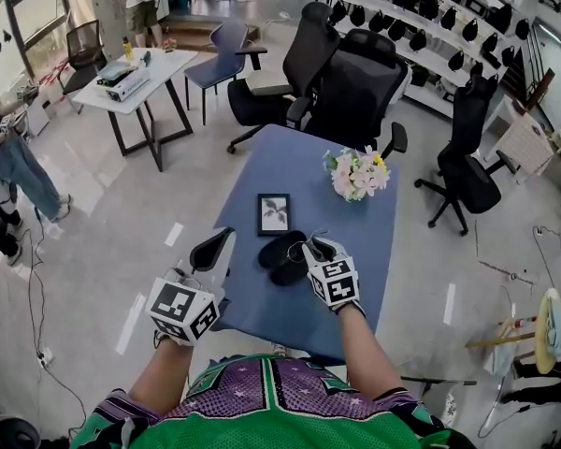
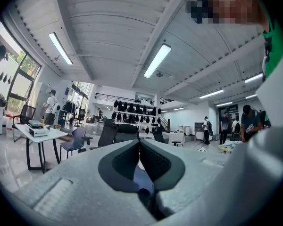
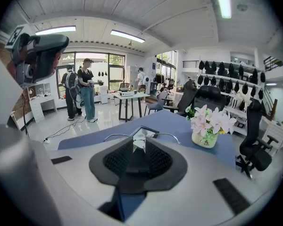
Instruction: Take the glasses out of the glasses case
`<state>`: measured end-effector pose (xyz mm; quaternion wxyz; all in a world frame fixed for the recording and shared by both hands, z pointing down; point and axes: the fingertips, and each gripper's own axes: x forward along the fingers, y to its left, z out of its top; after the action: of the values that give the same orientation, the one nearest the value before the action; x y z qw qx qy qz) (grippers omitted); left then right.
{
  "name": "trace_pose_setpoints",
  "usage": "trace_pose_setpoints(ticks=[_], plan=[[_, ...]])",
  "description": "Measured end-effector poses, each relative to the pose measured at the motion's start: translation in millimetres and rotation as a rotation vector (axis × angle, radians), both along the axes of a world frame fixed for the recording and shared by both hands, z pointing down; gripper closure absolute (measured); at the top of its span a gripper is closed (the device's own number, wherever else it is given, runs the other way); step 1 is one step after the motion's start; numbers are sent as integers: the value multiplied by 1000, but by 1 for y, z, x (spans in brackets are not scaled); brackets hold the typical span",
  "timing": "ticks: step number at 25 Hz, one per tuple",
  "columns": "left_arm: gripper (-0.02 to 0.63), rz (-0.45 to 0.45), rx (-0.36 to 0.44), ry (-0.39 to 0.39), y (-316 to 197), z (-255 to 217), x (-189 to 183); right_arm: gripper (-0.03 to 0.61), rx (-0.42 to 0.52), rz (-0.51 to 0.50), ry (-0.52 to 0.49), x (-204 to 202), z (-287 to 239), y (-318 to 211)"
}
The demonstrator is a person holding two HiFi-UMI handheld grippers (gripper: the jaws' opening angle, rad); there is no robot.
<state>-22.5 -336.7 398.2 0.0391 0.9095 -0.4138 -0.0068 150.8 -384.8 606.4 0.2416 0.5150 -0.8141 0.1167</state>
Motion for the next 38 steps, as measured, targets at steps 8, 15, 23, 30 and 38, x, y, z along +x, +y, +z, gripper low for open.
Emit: trace_pose_setpoints(ticks=[8,15,23,30,38], plan=[[598,56,26,-1,0,-13,13,497,119,46,-49,4,-59,11],[598,90,50,7,-4,-22,16,497,212,61,-84,-4,-101,24],[598,117,78,22,0,-34,20,497,335,102,-160,-4,-157,48],[598,165,84,31,13,-39,29,495,437,161,-181,7,-201,73],[598,193,75,73,38,-40,20,495,499,232,-165,19,-229,105]])
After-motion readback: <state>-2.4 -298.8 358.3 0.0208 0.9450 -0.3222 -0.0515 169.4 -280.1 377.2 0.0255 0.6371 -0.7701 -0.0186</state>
